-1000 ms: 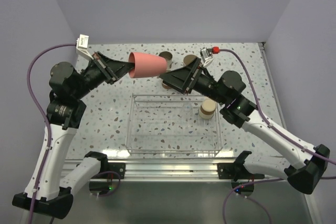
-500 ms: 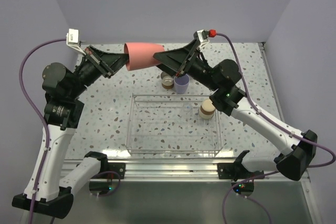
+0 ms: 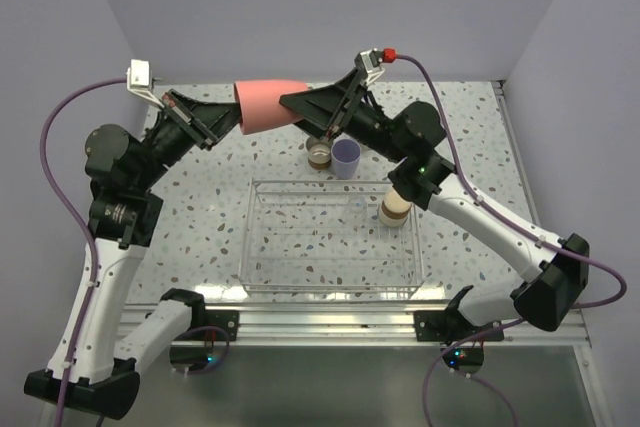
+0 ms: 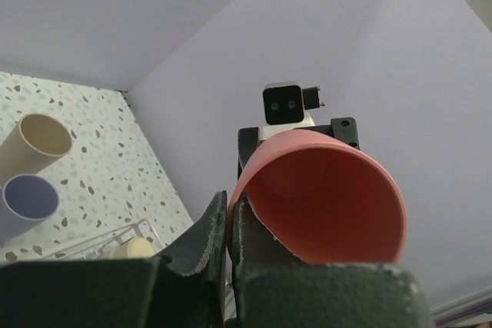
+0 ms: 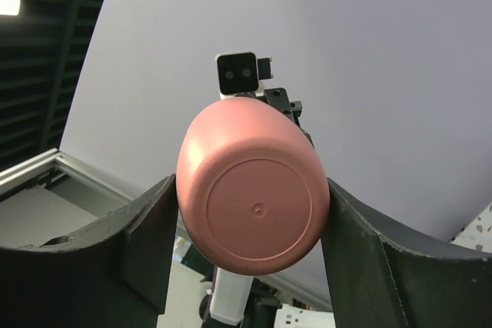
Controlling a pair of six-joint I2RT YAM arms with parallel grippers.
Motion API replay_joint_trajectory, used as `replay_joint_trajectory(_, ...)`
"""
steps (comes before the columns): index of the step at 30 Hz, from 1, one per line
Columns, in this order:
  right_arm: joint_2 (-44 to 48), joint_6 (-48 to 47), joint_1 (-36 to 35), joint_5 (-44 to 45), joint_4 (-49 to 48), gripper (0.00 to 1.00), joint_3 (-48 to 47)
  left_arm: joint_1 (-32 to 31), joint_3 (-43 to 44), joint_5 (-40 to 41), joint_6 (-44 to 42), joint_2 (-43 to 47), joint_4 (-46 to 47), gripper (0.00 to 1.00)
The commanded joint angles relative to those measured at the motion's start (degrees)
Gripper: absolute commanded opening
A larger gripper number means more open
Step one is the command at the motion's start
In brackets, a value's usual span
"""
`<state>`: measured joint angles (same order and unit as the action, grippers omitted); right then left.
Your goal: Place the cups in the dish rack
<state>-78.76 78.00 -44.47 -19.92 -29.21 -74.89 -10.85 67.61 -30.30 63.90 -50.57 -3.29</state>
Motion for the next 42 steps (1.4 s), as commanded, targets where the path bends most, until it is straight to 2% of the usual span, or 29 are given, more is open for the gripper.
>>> replay_joint_trajectory(1, 0.6, 1.7, -0.5, -2.4, -5.4, 0.22, -3.5, 0.0, -0.9, -0.2, -2.3, 0.6, -3.6, 0.0)
replay_joint_trajectory(4, 1.5, 0.5, -0.4, -2.9, -3.1, 0.02, -2.6, 0.0, -0.6, 1.2, -3.9, 0.8, -7.4, 0.0)
replay_joint_trajectory(5, 1.9, -0.4, -0.4, -2.8, -2.6, 0.0, -2.0, 0.0, -0.2, 2.3, -4.7, 0.9, -10.3, 0.02)
replay_joint_trajectory(8, 3.4, -1.8, -0.4, -2.2, -1.2, 0.0, -1.0, 0.0, 1.6, 5.3, -8.2, 1.0, -17.3, 0.31)
replay_joint_trajectory(9, 3.8, -2.1, -0.4, -2.3, -0.9, 0.0, -1.0, -0.1, 2.2, 6.0, -10.3, 1.1, -18.9, 0.56)
replay_joint_trajectory(12, 4.2, -3.4, 0.3, -2.5, 1.3, 0.0, -1.7, 0.0, 5.6, 9.1, -13.4, 0.8, -26.1, 0.88)
replay_joint_trajectory(15, 4.7, -5.7, 1.8, -2.7, 4.7, 0.0, -3.1, 0.0, 9.0, 12.8, -17.7, 0.7, -32.6, 1.0)
replay_joint_trajectory(18, 5.7, -10.9, 4.2, -3.0, 11.2, 0.0, -5.1, 0.0, 11.9, 17.0, -20.3, 0.6, -38.5, 1.0)
replay_joint_trajectory(19, 6.1, -12.8, 4.9, -2.5, 16.3, 0.0, -5.7, 0.0, 13.2, 18.0, -20.8, 0.6, -39.9, 1.0)
replay_joint_trajectory(21, 6.7, -21.0, 5.9, -1.0, 23.5, 0.0, -9.1, 0.0, 14.5, 21.6, -21.6, 0.5, -44.2, 1.0)
replay_joint_trajectory(22, 6.7, -24.6, 5.9, 0.0, 31.3, 0.0, -10.7, 0.0, 15.5, 22.9, -22.3, 0.5, -45.6, 1.0)
replay_joint_trajectory(23, 6.2, -31.8, 5.9, 2.8, 35.3, 0.0, -14.2, 0.0, 16.0, 25.4, -22.7, 0.4, -47.9, 1.0)
replay_joint_trajectory(25, 5.5, -37.9, 5.8, 4.5, 44.6, 0.0, -16.9, -0.1, 16.1, 27.7, -23.7, 0.5, -49.9, 1.0)
replay_joint_trajectory(26, 4.6, -43.2, 5.4, 7.3, 47.5, 0.0, -19.0, 0.0, 16.1, 29.3, -24.1, 0.5, -51.5, 1.0)
replay_joint_trajectory(29, 3.0, -51.4, 4.2, 11.6, 57.1, 0.0, -22.7, -0.1, 15.5, 30.1, -25.1, 0.3, -53.7, 1.0)
replay_joint_trajectory(32, 0.2, -57.7, 1.0, 17.9, 64.3, 0.0, -26.5, 0.0, 14.7, 31.9, -25.6, 0.5, -54.5, 1.0)
replay_joint_trajectory(37, -8.9, -65.9, -9.3, 37.9, 76.1, 0.0, -34.3, -0.1, 13.3, 33.0, -25.6, 0.7, -55.0, 1.0)
replay_joint_trajectory(42, -13.3, -67.1, -11.7, 40.8, 79.3, 0.0, -36.0, -0.1, 13.8, 33.7, -26.4, 0.3, -56.3, 1.0)
